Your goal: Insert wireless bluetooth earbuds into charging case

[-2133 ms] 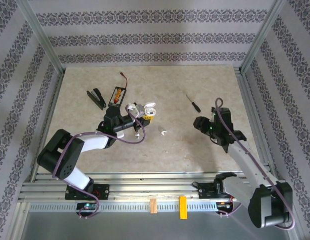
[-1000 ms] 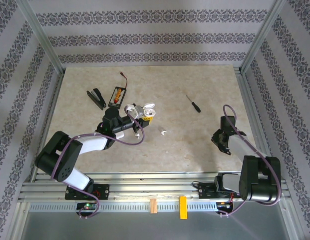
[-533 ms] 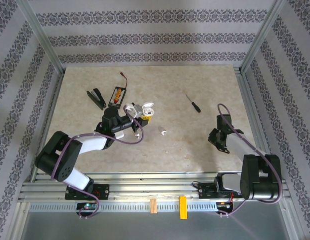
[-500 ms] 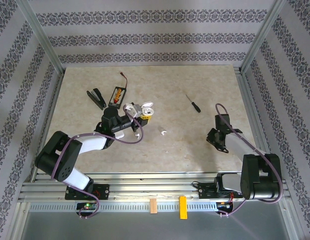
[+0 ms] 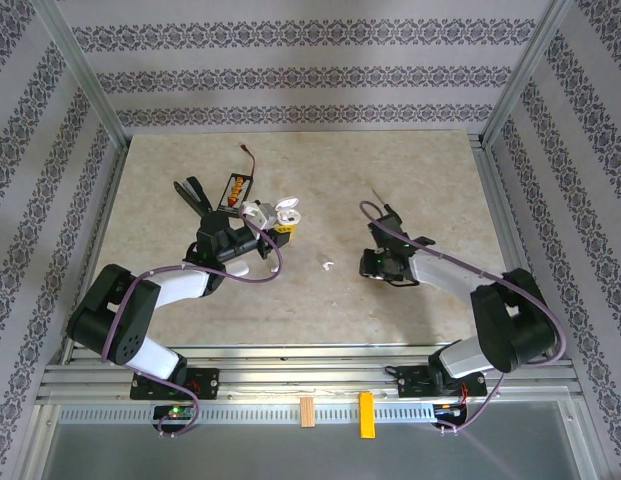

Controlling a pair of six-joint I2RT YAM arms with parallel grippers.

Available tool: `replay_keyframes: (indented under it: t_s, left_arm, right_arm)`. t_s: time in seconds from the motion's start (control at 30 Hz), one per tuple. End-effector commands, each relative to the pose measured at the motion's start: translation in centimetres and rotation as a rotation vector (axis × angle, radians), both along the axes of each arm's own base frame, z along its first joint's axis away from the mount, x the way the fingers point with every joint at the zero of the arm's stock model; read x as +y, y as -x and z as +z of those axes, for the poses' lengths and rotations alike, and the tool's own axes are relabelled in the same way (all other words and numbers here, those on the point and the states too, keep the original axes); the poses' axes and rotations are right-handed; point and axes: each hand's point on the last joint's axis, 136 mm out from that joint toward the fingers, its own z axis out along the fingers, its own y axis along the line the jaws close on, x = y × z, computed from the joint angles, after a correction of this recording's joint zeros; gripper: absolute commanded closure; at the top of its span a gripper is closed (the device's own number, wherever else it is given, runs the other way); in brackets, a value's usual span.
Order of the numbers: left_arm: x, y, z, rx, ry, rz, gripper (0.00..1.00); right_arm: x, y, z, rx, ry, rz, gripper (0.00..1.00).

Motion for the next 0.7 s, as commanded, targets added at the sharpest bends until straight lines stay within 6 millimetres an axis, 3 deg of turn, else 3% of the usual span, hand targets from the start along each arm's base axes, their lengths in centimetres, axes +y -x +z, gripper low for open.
replay_keyframes:
  t_s: [0.0,0.23,0.43,0.67]
  left_arm:
    - [0.8,0.2,0.8,-0.013,0.02,0.019,0.76]
    - [0.8,0.4,0.6,-0.005,0.028,0.015,0.76]
    - [0.7,0.3,0.7,-0.006,0.034,0.013,0.76]
    - [0.7,0.2,0.9,-0.008,0.036,0.01,0.76]
  right_arm:
    - [1.9,0.0,-0.5,0.016,0.018,0.073,0.7]
    - [3.4,0.1,-2.4,0.067,0.029,0.121,0.67]
    - [3.0,-0.2,0.3,-0.031,-0.004,0.073,0.55]
    - [2.3,0.5,2.2,-0.108,-0.069,0.028,0.52]
